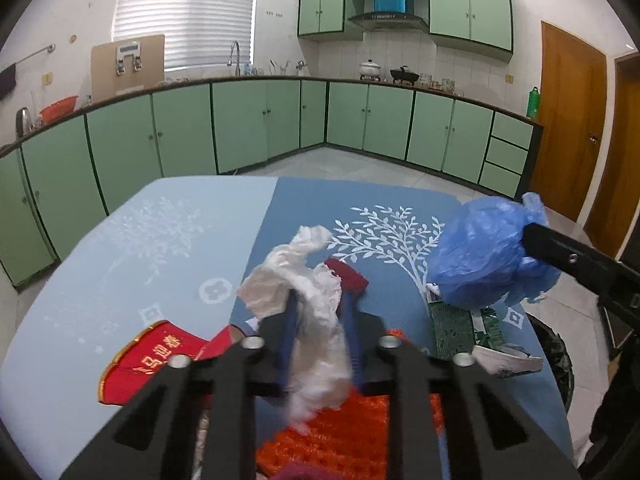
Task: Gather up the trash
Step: 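Grasp the white tissue with the left gripper while the right gripper grasps the blue plastic bag, then carry the tissue and blue bag over the black bin with both grippers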
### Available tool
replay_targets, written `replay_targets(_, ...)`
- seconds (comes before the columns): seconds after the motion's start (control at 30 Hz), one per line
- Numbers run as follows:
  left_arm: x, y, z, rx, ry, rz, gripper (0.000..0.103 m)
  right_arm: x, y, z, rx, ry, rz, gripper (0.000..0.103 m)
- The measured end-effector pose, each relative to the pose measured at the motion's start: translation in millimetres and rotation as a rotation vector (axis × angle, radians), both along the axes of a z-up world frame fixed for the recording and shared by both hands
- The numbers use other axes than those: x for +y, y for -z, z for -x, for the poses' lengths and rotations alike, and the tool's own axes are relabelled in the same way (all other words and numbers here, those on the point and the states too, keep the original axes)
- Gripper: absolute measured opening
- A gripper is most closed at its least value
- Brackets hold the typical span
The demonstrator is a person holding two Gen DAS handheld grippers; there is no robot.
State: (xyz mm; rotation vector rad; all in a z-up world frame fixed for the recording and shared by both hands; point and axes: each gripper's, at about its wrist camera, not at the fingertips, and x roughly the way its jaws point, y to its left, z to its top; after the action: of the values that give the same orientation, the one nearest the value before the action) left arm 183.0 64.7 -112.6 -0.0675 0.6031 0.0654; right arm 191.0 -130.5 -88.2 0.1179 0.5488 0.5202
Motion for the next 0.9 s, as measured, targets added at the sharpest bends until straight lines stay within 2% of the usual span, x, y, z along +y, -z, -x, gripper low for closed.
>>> replay_targets(0.2,-2,-9,6,-0.043,-0.004,-0.006,0.012,-4,-8,6,-0.023,0.006,-0.010,0.022)
replay_targets(0.43,-4,-44,21,-0.144,0.011,-0.005,0.011,-16,-30,17,-0.075,0.018,-0.041,0.022)
replay_targets(0.9,-51,-105,34,-0.294,0.145,0.013,0.011,-73,-66,37,-0.137,0.105,-0.059,0.022)
